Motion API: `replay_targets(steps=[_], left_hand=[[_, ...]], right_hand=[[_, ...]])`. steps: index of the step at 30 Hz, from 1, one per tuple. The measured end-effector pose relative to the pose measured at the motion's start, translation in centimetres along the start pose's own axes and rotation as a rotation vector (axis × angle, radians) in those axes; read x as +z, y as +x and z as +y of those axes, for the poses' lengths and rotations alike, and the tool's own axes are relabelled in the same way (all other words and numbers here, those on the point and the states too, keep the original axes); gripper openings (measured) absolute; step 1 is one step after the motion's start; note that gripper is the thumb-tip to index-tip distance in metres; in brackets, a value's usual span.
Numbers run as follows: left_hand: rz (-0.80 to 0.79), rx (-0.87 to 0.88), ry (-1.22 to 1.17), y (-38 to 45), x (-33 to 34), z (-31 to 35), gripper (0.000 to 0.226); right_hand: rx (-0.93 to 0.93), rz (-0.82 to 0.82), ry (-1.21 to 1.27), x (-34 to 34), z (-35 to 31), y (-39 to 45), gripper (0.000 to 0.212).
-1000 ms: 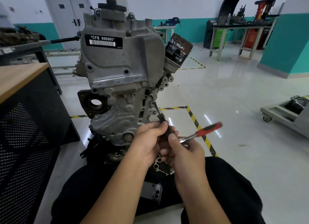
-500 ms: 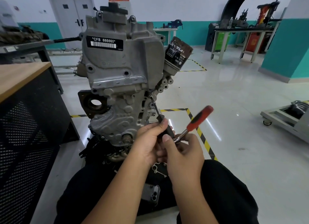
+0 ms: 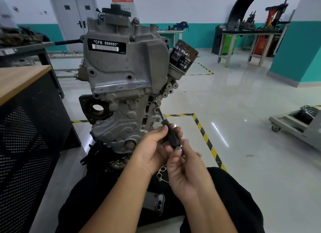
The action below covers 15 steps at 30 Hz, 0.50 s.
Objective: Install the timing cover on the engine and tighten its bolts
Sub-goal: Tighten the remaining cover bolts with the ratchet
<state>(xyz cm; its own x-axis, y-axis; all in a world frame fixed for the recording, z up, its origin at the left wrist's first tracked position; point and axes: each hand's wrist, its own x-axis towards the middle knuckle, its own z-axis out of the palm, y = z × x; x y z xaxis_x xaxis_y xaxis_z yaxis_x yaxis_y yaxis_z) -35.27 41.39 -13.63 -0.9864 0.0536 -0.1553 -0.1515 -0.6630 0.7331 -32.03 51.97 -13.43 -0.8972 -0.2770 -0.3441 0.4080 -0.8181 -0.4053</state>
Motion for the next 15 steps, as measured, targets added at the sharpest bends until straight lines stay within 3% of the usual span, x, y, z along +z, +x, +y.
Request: replay_targets(steps=[1, 2, 4, 5, 6, 8, 9, 11, 12, 13, 15], left_hand=[[0.002, 0.013, -0.012, 0.0, 0.0, 0.1, 0.027], [0.024, 0.023, 0.009, 0.0, 0.1, 0.0, 0.030], [0.076, 0.025, 0.088, 0.1, 0.3, -0.2, 0.034], [0.101, 0.023, 0.121, 0.2, 0.4, -0.3, 0.037], [0.122, 0.024, 0.147, 0.2, 0.4, -0.4, 0.040], [0.133, 0.019, 0.153, 0.3, 0.3, -0.4, 0.041], [0.116, 0.002, 0.113, 0.3, 0.1, -0.3, 0.037], [0.067, -0.052, -0.003, 0.2, -0.1, 0.0, 0.031], [0.057, -0.070, -0.023, 0.3, -0.3, 0.1, 0.029], [0.067, -0.068, -0.003, 0.4, -0.5, 0.2, 0.028], [0.109, -0.030, 0.065, 0.6, -0.5, 0.2, 0.025]], right_hand=[[0.057, -0.012, 0.088, 0.0, -0.3, 0.1, 0.024], [0.013, -0.028, 0.001, -0.1, -0.5, 0.1, 0.022], [-0.309, 0.025, -0.553, -0.8, -0.4, 0.6, 0.008], [-0.494, 0.078, -0.831, -1.2, -0.3, 0.8, 0.013], [-0.593, 0.091, -0.958, -1.5, -0.1, 1.1, 0.020], [-0.541, 0.098, -0.821, -1.4, 0.7, 1.2, 0.014], [-0.373, 0.070, -0.591, -1.1, 0.8, 0.9, 0.009], [-0.014, -0.014, -0.090, -0.1, 0.5, 0.1, 0.023], [0.073, -0.019, 0.051, -0.1, 0.3, 0.0, 0.028], [0.075, -0.018, 0.055, 0.0, 0.3, -0.1, 0.028], [-0.128, -0.002, -0.309, -0.3, 0.4, 0.2, 0.014]])
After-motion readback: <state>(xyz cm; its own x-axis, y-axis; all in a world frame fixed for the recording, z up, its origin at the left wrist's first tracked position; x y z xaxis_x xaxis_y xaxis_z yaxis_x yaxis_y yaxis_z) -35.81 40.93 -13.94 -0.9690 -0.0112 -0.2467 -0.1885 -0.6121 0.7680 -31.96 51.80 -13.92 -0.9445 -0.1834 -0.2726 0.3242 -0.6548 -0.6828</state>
